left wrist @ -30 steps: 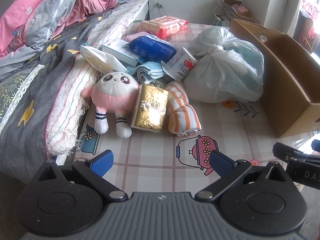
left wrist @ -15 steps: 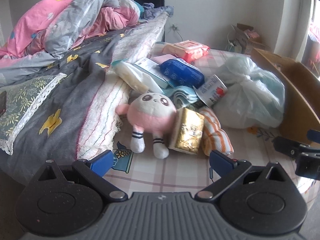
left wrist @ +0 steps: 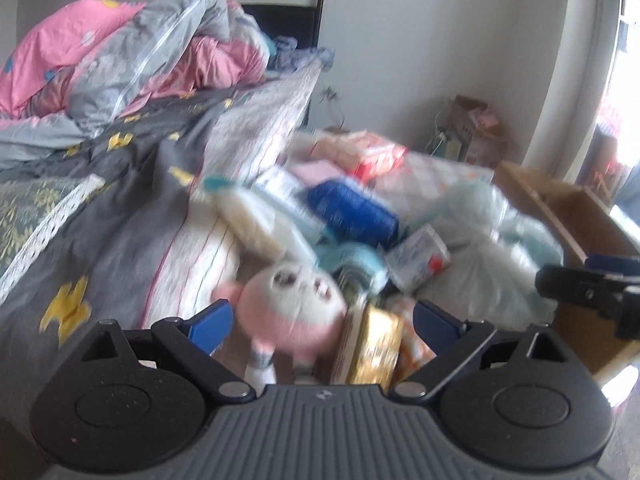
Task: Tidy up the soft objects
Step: 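Reach the right tool into the pile and grasp the cotton swab bag, then lift the cotton swab bag with the right tool and carry it over the cardboard box, then lower the bag into the box and open the right tool, then move the right tool back to the pile and grasp the blue-and-white box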
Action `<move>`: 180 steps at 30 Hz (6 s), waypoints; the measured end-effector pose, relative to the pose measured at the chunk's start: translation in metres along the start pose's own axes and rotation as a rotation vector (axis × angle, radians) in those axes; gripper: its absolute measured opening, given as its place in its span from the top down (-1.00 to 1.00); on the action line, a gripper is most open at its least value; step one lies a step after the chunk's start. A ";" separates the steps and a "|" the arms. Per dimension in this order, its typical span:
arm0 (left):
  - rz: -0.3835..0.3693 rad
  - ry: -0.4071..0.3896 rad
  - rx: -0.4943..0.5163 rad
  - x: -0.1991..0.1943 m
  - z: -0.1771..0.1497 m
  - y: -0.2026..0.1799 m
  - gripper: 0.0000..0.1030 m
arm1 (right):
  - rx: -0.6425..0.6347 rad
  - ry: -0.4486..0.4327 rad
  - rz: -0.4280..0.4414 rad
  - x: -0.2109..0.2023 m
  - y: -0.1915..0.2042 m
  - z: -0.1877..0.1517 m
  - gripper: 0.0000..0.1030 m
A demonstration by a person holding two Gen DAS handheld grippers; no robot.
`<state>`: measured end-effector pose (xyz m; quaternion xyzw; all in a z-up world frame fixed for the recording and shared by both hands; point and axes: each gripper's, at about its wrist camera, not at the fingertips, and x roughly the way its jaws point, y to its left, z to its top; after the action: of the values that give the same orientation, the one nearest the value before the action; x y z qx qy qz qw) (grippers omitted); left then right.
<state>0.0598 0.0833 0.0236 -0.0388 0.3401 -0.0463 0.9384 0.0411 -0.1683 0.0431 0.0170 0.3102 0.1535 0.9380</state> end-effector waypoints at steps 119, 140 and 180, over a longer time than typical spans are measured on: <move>-0.578 0.209 0.236 0.129 0.142 -0.225 0.45 | 0.650 0.167 0.357 0.043 -0.291 0.086 0.25; -0.392 0.257 0.310 0.241 0.144 -0.298 -0.09 | 0.767 0.368 0.129 0.189 -0.390 0.020 0.25; -0.021 -0.082 -0.008 0.071 0.065 -0.022 -0.80 | 0.372 0.198 -0.110 0.144 -0.304 0.096 -0.43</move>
<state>0.1539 0.0563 0.0305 -0.0480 0.3010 -0.0530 0.9509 0.2911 -0.4085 -0.0015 0.1578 0.4242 0.0430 0.8907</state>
